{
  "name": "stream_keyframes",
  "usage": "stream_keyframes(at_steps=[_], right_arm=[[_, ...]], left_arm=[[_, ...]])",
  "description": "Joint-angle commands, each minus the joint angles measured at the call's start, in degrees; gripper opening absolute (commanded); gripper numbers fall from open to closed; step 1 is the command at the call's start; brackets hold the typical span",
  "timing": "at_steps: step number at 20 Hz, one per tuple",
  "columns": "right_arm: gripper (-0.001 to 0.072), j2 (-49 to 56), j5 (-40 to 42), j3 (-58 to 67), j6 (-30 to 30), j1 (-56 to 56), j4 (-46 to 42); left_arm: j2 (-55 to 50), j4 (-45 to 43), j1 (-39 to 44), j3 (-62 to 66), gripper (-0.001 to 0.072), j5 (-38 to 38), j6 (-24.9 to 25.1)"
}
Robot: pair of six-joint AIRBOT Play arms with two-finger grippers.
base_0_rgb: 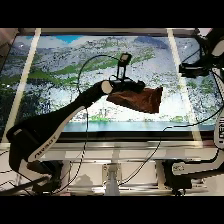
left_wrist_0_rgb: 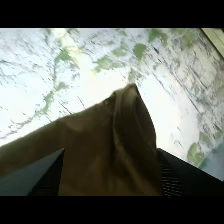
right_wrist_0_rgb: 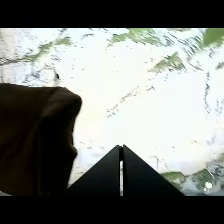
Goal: Fold the clothes and pants, and hang the long-sleeved shirts on hangers.
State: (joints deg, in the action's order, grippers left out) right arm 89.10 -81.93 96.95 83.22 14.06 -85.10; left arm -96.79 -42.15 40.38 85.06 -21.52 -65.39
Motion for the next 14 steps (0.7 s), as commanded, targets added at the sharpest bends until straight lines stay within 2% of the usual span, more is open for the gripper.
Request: stream_keyframes(at_steps=[1,4,5,6,7,10,14], right_arm=[[0.0013,0.0,-8.3,-3.6,-4.8,10.3,6.9],[0.0026,0.0,-10.7,-14.8,-10.1,17.6,28.8],[0.0222,0.0,-9.9,-19.3,-10.7,18.1,33.1],[0.0553,0.0,-8.3,-23.1,-10.7,17.7,35.1],[0.0694,0.0,-5.9,-26.6,-10.7,16.9,35.9],[0.0695,0.0,3.3,-34.7,-10.7,11.4,35.8],[0.0695,0.1,14.3,-37.1,-10.6,1.0,36.0]], left_arm=[[2.8,0.0,-6.0,0.1,0.0651,-1.7,0.2],[3.2,0.2,-10.4,0.0,0.0650,-7.0,0.2],[3.0,0.2,-11.2,0.0,0.0650,-8.7,0.2],[2.6,0.2,-11.9,0.0,0.0650,-10.2,0.2],[2.3,0.2,-12.4,0.0,0.0651,-11.2,0.2],[1.7,0.2,-12.4,0.0,0.0650,-12.5,0.2],[1.4,0.2,-12.4,0.0,0.0650,-12.6,0.2]])
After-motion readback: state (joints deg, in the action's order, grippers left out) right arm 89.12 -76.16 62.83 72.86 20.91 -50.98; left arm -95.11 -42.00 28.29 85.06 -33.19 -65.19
